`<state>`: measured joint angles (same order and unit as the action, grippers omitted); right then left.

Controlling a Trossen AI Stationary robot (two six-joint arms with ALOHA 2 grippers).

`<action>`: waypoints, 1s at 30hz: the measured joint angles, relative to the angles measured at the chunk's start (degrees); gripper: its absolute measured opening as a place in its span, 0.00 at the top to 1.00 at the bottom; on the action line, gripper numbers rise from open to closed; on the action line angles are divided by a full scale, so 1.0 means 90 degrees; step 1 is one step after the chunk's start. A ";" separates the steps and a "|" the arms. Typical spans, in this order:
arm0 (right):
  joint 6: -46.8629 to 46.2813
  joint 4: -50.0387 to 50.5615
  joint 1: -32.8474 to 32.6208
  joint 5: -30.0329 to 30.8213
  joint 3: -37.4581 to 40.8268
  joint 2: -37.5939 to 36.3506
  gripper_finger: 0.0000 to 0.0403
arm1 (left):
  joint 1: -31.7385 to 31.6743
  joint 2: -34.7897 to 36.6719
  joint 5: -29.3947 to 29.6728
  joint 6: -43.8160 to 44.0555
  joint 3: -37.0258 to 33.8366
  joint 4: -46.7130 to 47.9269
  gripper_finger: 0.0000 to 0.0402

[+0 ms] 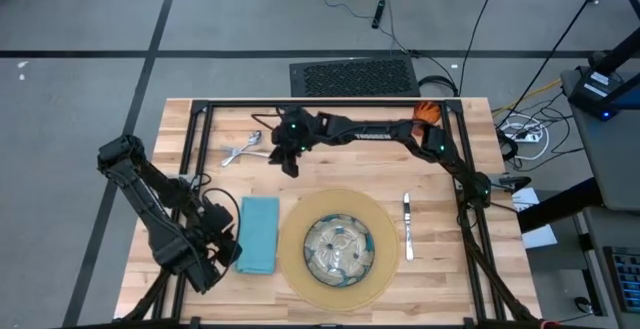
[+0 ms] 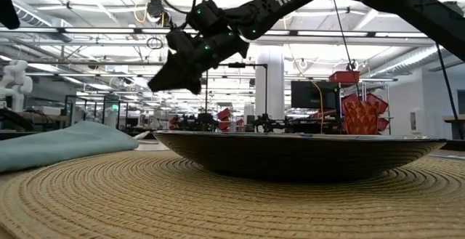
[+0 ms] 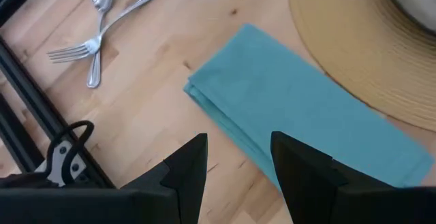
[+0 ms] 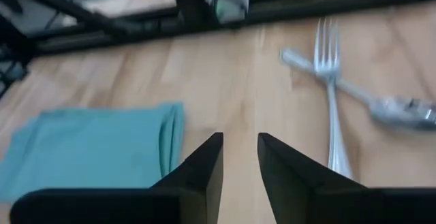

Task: Set table place
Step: Put the silver fork on the blue napkin on the table

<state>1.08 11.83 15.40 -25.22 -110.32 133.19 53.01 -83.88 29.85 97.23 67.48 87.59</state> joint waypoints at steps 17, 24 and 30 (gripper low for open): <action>0.0290 0.1336 -0.0347 -0.0009 0.0002 0.0002 0.79 | -0.0278 0.0000 0.0012 -0.0365 -0.0043 0.0076 0.63; 0.0247 0.1421 -0.0350 -0.0009 0.0002 -0.0010 0.79 | -0.0451 0.0000 0.0004 -0.0528 -0.0043 -0.0010 0.63; -0.0103 0.1879 -0.0428 0.0014 0.0002 -0.0039 0.79 | -0.0492 0.0000 0.0218 -0.0563 -0.0043 -0.0005 0.63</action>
<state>0.15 28.75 11.55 -25.09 -110.30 132.84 48.59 -83.88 31.81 92.16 67.09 87.55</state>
